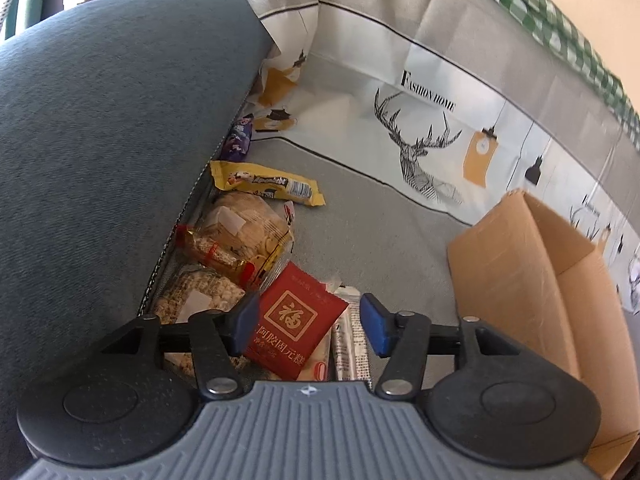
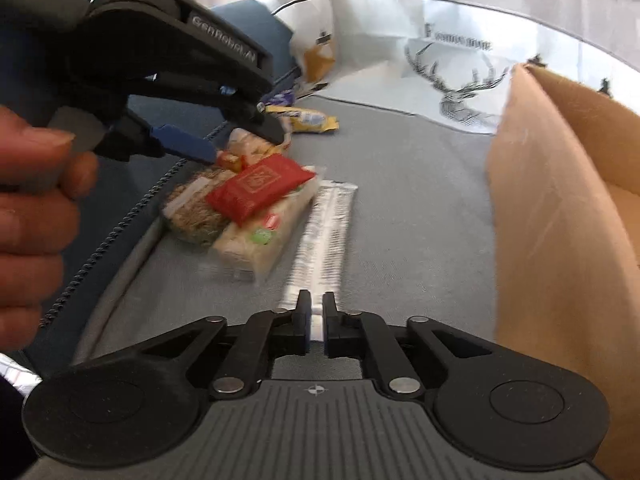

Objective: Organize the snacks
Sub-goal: 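Grasp the silver stick pack with the right tool while the left tool reaches the red square packet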

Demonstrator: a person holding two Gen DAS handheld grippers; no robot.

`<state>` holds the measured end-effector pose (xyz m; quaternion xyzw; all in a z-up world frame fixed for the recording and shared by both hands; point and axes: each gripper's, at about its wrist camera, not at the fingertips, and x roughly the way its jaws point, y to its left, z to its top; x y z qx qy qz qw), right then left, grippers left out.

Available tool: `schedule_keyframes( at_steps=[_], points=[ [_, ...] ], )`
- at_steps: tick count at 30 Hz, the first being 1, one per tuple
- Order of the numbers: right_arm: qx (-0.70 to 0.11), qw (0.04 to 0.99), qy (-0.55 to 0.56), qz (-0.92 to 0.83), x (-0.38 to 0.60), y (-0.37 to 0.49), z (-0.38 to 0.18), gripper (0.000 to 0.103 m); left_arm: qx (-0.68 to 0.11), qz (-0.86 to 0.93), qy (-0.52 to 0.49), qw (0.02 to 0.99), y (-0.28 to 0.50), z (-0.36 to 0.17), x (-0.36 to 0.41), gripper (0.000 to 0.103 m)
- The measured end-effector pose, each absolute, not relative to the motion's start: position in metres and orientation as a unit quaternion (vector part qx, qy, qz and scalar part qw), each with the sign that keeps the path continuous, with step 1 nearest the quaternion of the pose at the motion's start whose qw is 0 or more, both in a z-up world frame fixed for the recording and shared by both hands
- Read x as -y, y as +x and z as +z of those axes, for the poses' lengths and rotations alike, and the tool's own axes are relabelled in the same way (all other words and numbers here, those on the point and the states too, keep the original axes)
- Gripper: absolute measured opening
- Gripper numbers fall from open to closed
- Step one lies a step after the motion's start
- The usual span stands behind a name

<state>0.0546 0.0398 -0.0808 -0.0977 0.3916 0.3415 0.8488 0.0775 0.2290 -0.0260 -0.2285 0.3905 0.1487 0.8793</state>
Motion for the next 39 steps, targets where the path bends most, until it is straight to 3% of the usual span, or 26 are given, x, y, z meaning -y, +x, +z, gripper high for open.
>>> schedule_keyframes(
  at_steps=[2, 4, 10, 18, 19, 21, 23, 25, 26, 27, 28, 29, 33, 39],
  points=[
    [-0.364, 0.858, -0.085, 0.352, -0.039, 0.057, -0.083, 0.038, -0.395, 0.148, -0.221, 0.879, 0.08, -0.027, -0.227, 0.068],
    [-0.358, 0.863, -0.09, 0.344, -0.038, 0.06, -0.09, 0.051, -0.399, 0.146, -0.213, 0.88, 0.082, -0.029, -0.225, 0.071],
    [-0.377, 0.855, -0.073, 0.35, -0.05, 0.076, -0.103, 0.056, -0.412, 0.144, -0.196, 0.878, 0.091, -0.034, -0.224, 0.081],
    [-0.375, 0.852, -0.121, 0.346, -0.066, 0.076, -0.114, 0.058, -0.441, 0.141, -0.151, 0.874, 0.108, -0.045, -0.216, 0.082],
    [-0.376, 0.852, -0.12, 0.344, -0.065, 0.076, -0.113, 0.056, -0.445, 0.141, -0.144, 0.873, 0.11, -0.047, -0.215, 0.081],
    [-0.374, 0.854, -0.123, 0.339, -0.064, 0.077, -0.112, 0.04, -0.447, 0.144, -0.131, 0.873, 0.112, -0.049, -0.212, 0.08],
    [-0.374, 0.856, -0.123, 0.335, -0.062, 0.078, -0.111, 0.035, -0.451, 0.145, -0.128, 0.871, 0.112, -0.05, -0.212, 0.074],
    [-0.377, 0.855, -0.121, 0.335, -0.06, 0.078, -0.111, 0.034, -0.456, 0.146, -0.127, 0.869, 0.112, -0.052, -0.212, 0.055],
    [-0.377, 0.855, -0.122, 0.334, -0.059, 0.078, -0.111, 0.033, -0.456, 0.145, -0.131, 0.868, 0.111, -0.051, -0.214, 0.054],
    [-0.377, 0.855, -0.124, 0.334, -0.058, 0.078, -0.11, 0.032, -0.453, 0.145, -0.136, 0.869, 0.109, -0.05, -0.215, 0.044],
    [-0.377, 0.855, -0.125, 0.334, -0.058, 0.078, -0.11, 0.032, -0.449, 0.145, -0.14, 0.87, 0.107, -0.048, -0.216, 0.025],
    [-0.377, 0.855, -0.127, 0.333, -0.057, 0.077, -0.11, 0.032, -0.447, 0.146, -0.144, 0.871, 0.105, -0.047, -0.218, 0.019],
    [-0.385, 0.854, -0.127, 0.325, -0.052, 0.076, -0.107, 0.032, -0.437, 0.153, -0.171, 0.87, 0.096, -0.042, -0.227, 0.013],
    [-0.404, 0.847, -0.133, 0.319, -0.045, 0.073, -0.102, 0.033, -0.416, 0.16, -0.209, 0.87, 0.089, -0.036, -0.238, 0.017]
  ],
)
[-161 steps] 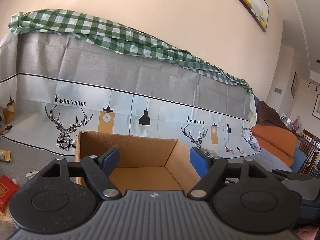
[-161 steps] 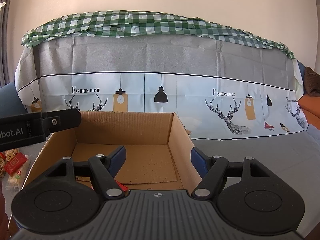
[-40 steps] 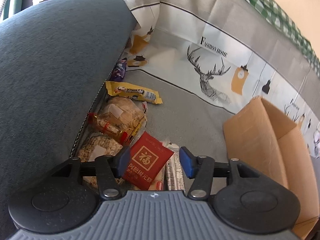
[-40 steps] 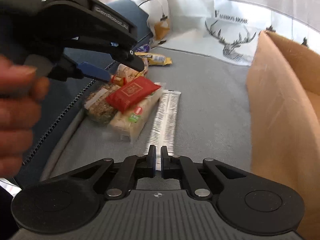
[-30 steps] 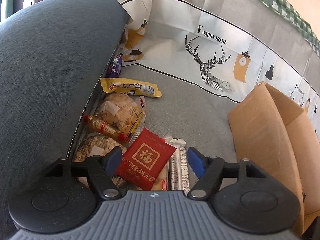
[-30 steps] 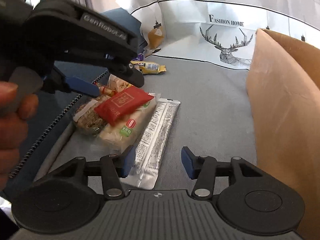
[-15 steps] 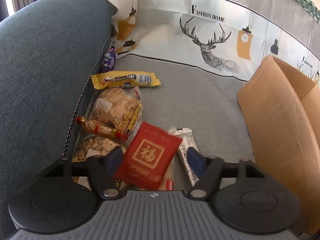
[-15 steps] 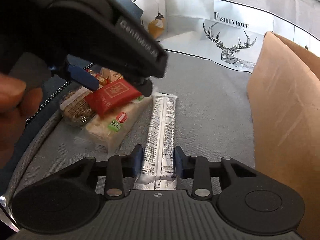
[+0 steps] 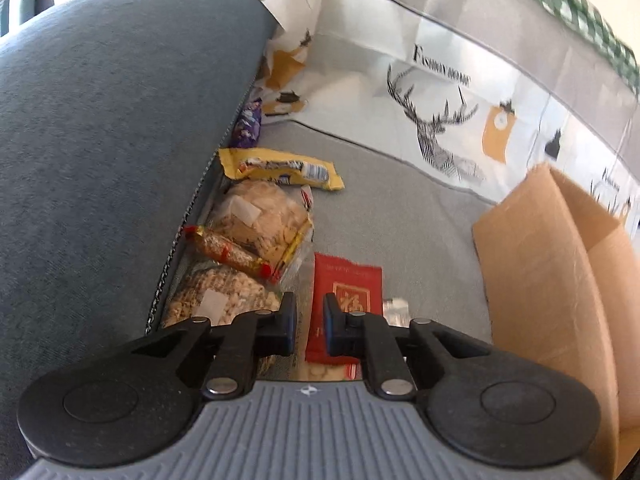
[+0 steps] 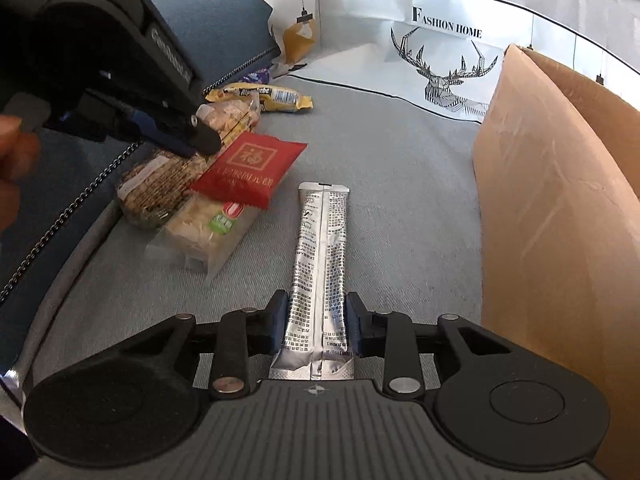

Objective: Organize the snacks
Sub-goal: 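Grasp the silver stick pack with the right tool while the left tool reaches the red square packet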

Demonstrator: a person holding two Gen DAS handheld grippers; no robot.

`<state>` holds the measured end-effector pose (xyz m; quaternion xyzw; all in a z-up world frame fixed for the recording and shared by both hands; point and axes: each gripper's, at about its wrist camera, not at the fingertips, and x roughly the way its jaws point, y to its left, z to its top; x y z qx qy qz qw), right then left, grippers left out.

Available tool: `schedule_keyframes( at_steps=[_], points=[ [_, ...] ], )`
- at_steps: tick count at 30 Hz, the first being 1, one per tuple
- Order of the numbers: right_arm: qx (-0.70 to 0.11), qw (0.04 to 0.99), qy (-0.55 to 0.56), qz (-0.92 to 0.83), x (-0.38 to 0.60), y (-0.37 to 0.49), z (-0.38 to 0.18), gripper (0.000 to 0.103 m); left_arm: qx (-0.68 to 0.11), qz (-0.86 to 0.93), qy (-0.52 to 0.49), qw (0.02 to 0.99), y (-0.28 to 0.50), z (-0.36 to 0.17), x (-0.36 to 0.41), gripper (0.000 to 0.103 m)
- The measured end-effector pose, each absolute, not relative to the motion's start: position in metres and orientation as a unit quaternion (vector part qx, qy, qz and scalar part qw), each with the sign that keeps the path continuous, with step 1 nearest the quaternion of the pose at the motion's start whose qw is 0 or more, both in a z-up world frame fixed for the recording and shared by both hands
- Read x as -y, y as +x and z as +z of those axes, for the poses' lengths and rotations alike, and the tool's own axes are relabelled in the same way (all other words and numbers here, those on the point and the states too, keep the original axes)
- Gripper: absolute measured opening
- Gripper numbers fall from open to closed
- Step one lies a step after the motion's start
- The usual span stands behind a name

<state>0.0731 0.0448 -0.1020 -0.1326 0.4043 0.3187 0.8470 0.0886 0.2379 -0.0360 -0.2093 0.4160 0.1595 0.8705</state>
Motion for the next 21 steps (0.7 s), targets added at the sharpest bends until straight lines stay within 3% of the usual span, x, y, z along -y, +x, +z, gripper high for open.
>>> schedule_keyframes(
  at_steps=[8, 17, 21],
  points=[
    [-0.404, 0.852, -0.112, 0.313, -0.044, 0.079, -0.104, 0.041, -0.412, 0.159, -0.236, 0.866, 0.097, -0.038, -0.24, 0.057],
    [-0.402, 0.855, -0.11, 0.309, -0.048, 0.083, -0.107, 0.045, -0.43, 0.143, -0.179, 0.873, 0.118, -0.045, -0.214, 0.07],
    [-0.402, 0.854, -0.111, 0.309, -0.048, 0.084, -0.107, 0.046, -0.451, 0.147, -0.137, 0.87, 0.129, -0.054, -0.199, 0.07]
  ],
)
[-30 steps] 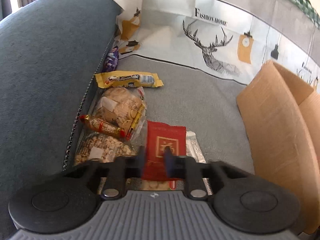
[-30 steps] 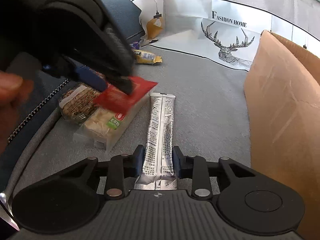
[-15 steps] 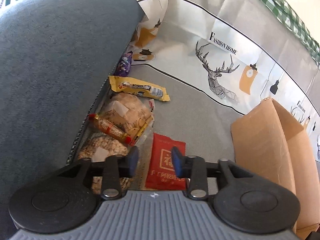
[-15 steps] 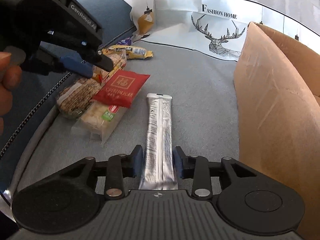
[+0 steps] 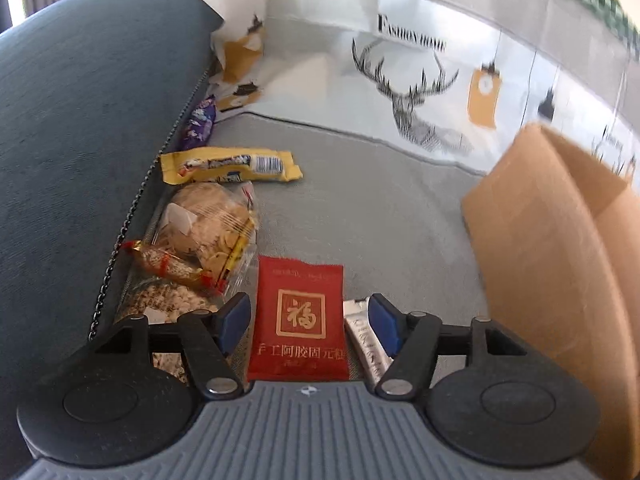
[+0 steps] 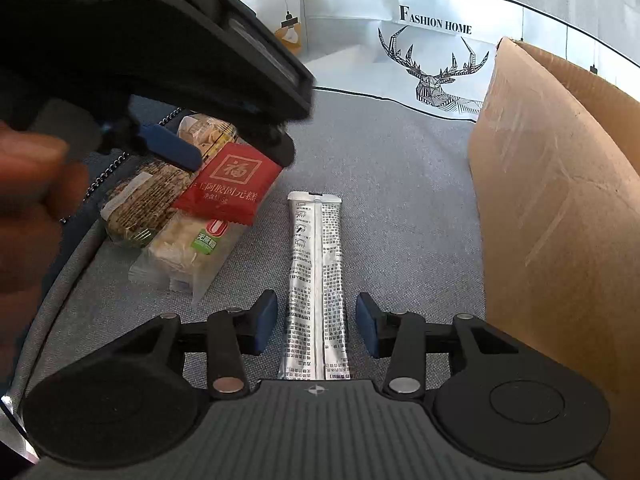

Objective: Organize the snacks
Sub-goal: 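Grasp the silver stick pack with the right tool while the left tool reaches the red square packet, then close the left tool on the red square packet and lift it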

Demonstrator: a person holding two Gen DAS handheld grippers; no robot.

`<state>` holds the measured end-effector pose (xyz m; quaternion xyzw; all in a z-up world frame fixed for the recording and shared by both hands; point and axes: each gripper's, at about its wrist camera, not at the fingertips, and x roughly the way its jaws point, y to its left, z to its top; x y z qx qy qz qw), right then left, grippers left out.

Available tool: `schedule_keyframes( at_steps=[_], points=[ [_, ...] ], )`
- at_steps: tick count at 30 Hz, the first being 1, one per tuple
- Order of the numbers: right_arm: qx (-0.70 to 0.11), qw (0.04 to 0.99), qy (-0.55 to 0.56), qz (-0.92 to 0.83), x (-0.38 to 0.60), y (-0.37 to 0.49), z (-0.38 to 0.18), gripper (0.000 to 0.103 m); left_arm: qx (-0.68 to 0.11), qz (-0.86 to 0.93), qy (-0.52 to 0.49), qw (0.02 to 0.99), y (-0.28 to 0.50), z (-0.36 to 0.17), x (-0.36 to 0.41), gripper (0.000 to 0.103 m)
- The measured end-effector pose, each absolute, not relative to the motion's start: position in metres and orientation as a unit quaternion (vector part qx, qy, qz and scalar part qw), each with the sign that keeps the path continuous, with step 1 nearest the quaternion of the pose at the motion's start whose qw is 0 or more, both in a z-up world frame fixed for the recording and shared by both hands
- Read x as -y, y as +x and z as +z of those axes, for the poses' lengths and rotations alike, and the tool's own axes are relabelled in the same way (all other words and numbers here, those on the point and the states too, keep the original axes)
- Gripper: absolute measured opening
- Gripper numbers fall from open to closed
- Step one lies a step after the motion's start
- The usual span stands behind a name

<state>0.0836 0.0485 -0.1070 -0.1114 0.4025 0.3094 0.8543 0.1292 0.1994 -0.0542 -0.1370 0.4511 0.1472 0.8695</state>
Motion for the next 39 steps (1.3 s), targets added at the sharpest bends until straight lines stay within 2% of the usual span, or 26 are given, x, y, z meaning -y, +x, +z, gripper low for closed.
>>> schedule_keyframes(
  at_steps=[9, 12, 13, 16, 19, 25, 27, 31, 34, 36, 38, 39],
  points=[
    [-0.4, 0.855, -0.118, 0.31, -0.05, 0.085, -0.108, 0.046, -0.459, 0.151, -0.112, 0.868, 0.135, -0.061, -0.191, 0.068],
    [-0.398, 0.855, -0.119, 0.31, -0.049, 0.084, -0.108, 0.046, -0.459, 0.153, -0.109, 0.868, 0.135, -0.061, -0.192, 0.064],
    [-0.397, 0.856, -0.119, 0.31, -0.049, 0.083, -0.108, 0.045, -0.459, 0.154, -0.108, 0.868, 0.135, -0.061, -0.192, 0.059],
    [-0.392, 0.857, -0.122, 0.311, -0.048, 0.082, -0.107, 0.032, -0.458, 0.154, -0.108, 0.869, 0.134, -0.06, -0.193, 0.053],
    [-0.385, 0.862, -0.125, 0.305, -0.047, 0.082, -0.107, 0.028, -0.455, 0.153, -0.115, 0.87, 0.132, -0.058, -0.196, 0.048],
    [-0.364, 0.876, -0.11, 0.296, -0.039, 0.08, -0.098, 0.023, -0.43, 0.153, -0.139, 0.879, 0.123, -0.048, -0.201, 0.046],
    [-0.358, 0.879, -0.108, 0.297, -0.037, 0.078, -0.095, 0.004, -0.421, 0.153, -0.142, 0.883, 0.12, -0.044, -0.201, 0.046],
    [-0.354, 0.879, -0.113, 0.3, -0.034, 0.074, -0.093, 0.004, -0.404, 0.153, -0.156, 0.888, 0.109, -0.034, -0.203, 0.046],
    [-0.361, 0.876, -0.115, 0.299, -0.032, 0.071, -0.096, 0.007, -0.397, 0.153, -0.163, 0.89, 0.098, -0.028, -0.202, 0.046],
    [-0.36, 0.879, -0.11, 0.294, -0.031, 0.072, -0.095, 0.021, -0.393, 0.151, -0.166, 0.892, 0.09, -0.023, -0.202, 0.046],
    [-0.357, 0.881, -0.107, 0.291, -0.031, 0.074, -0.095, 0.048, -0.388, 0.153, -0.168, 0.893, 0.082, -0.02, -0.202, 0.046],
    [-0.356, 0.882, -0.103, 0.292, -0.032, 0.076, -0.097, 0.05, -0.385, 0.154, -0.171, 0.894, 0.078, -0.018, -0.203, 0.046]
  ],
)
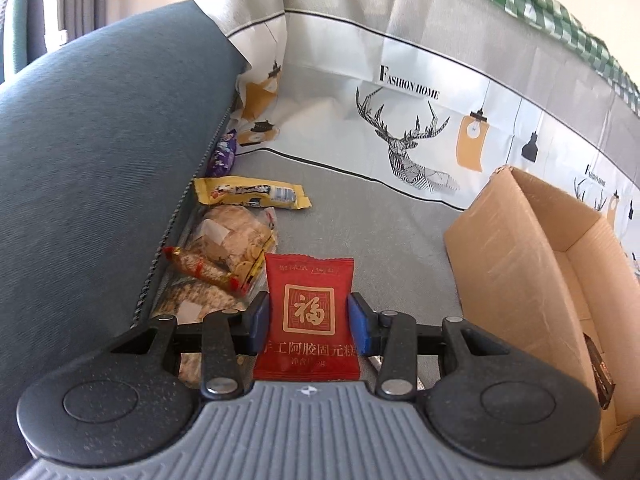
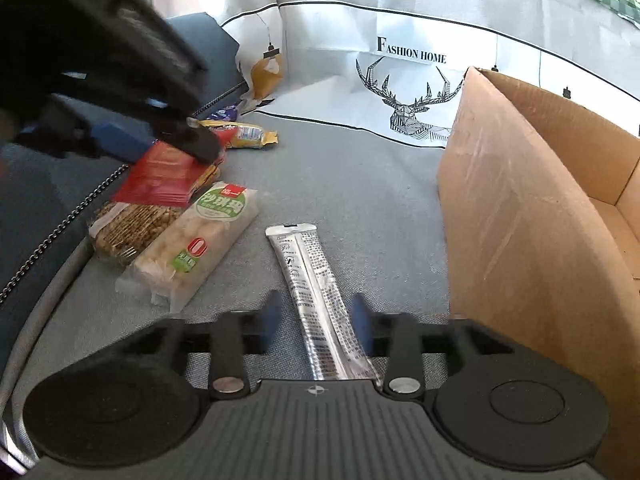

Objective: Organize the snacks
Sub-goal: 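Close the left tool on the red square packet and lift it, then carry the silver stick pack and red packet over the cardboard box with both tools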

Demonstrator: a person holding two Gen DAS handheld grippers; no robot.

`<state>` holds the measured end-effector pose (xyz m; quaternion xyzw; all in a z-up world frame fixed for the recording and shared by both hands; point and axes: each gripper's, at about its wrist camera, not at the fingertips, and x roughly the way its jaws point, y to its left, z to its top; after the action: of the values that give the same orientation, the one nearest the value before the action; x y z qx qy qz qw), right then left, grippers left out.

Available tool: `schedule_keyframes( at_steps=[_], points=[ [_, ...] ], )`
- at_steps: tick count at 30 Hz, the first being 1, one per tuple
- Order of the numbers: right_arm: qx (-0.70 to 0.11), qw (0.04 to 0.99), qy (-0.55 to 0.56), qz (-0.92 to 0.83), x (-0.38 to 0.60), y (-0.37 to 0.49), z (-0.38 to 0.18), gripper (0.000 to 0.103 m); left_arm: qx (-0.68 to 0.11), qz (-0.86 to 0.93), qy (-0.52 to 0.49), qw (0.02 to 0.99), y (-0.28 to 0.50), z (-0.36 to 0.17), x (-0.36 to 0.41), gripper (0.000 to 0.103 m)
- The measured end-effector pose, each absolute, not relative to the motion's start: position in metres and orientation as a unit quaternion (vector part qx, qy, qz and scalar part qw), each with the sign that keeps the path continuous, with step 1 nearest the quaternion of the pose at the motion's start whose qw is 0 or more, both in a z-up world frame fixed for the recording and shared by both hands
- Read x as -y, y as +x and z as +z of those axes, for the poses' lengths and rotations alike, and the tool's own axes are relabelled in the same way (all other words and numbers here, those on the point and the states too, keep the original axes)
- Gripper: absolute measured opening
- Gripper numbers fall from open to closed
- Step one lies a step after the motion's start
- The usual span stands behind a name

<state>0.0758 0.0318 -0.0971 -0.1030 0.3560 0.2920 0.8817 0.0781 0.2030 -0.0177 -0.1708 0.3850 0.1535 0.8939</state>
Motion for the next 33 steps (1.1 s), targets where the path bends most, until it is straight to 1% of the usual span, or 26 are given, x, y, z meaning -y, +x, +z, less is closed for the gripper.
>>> schedule_keyframes(
  at_steps=[1, 4, 6, 9, 11, 13, 17, 23, 33],
  points=[
    [-0.36, 0.88, -0.104, 0.293, -0.034, 0.078, -0.099, 0.052, -0.382, 0.155, -0.175, 0.894, 0.075, -0.016, -0.204, 0.046],
    [-0.37, 0.878, -0.104, 0.287, -0.036, 0.087, -0.107, 0.054, -0.368, 0.16, -0.199, 0.894, 0.063, -0.011, -0.21, 0.046],
    [-0.374, 0.879, -0.095, 0.282, -0.036, 0.092, -0.11, 0.058, -0.357, 0.159, -0.222, 0.893, 0.055, -0.007, -0.212, 0.046],
    [-0.376, 0.878, -0.086, 0.284, -0.037, 0.096, -0.111, 0.056, -0.339, 0.157, -0.242, 0.896, 0.048, -0.002, -0.212, 0.046],
    [-0.376, 0.875, -0.075, 0.294, -0.034, 0.097, -0.111, 0.026, -0.333, 0.156, -0.241, 0.898, 0.046, 0.001, -0.209, 0.046],
    [-0.382, 0.872, -0.053, 0.302, -0.03, 0.1, -0.11, 0.02, -0.331, 0.156, -0.238, 0.9, 0.046, 0.003, -0.207, 0.046],
    [-0.369, 0.876, -0.043, 0.308, -0.025, 0.097, -0.101, 0.018, -0.321, 0.159, -0.245, 0.901, 0.043, 0.005, -0.207, 0.046],
    [-0.322, 0.886, -0.044, 0.331, -0.014, 0.076, -0.073, 0.018, -0.295, 0.153, -0.255, 0.908, 0.031, 0.013, -0.202, 0.046],
    [-0.272, 0.903, -0.025, 0.333, 0.025, 0.043, -0.036, 0.018, -0.261, 0.13, -0.245, 0.925, 0.014, 0.03, -0.183, 0.046]
  ],
)
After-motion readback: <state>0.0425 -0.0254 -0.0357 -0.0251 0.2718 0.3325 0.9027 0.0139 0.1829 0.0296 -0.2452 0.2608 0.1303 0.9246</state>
